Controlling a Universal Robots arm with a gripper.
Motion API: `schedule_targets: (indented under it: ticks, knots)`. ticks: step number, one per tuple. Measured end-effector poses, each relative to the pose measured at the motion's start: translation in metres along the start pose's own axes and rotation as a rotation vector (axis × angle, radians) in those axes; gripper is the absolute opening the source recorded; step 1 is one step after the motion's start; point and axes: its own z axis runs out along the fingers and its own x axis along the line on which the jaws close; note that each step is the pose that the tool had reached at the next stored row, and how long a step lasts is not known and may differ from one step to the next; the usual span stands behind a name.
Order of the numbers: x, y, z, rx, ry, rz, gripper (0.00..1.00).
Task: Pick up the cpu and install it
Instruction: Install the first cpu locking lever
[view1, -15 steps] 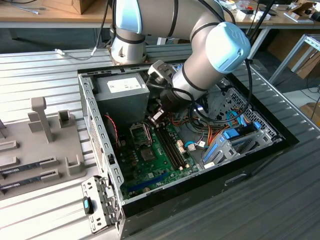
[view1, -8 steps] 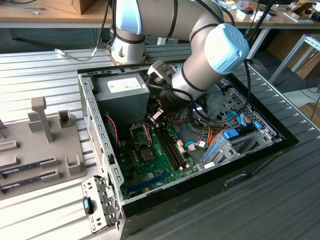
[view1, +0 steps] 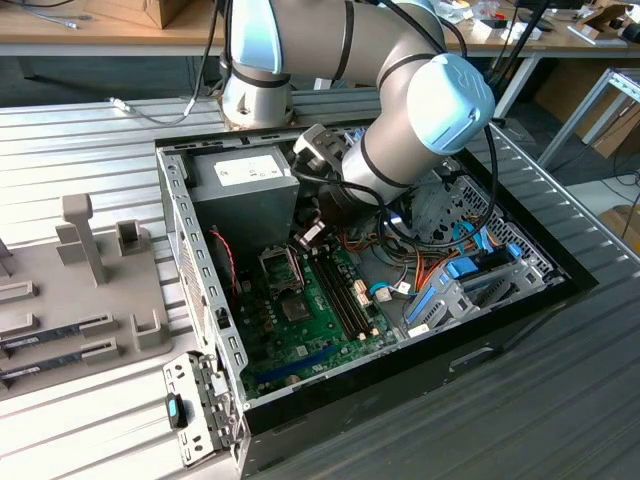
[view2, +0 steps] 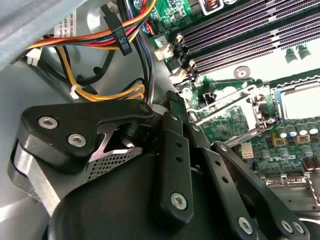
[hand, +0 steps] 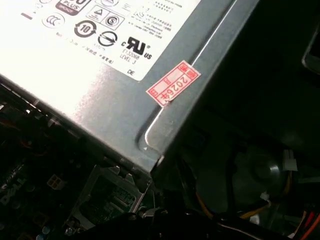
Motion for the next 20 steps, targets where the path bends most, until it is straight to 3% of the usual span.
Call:
schedule_targets:
  ticks: [1, 2, 3, 15, 20]
  knots:
    - [0.0018, -0.0006, 0.0047, -0.0026, -0.0005, -0.003, 0.11]
    - [0.006, 0.0007, 0.0065, -0.0096, -0.0038, -0.007, 0.11]
    - [0.0071, -0.0007, 0.0059, -0.0096, -0.0001, -0.017, 0.11]
    - [0.0098, -0.0014, 0.0054, -0.0087, 0.0078, -0.038, 0.11]
    - [0.0113, -0.0016, 0.005, -0.0087, 0.014, -0.054, 0.11]
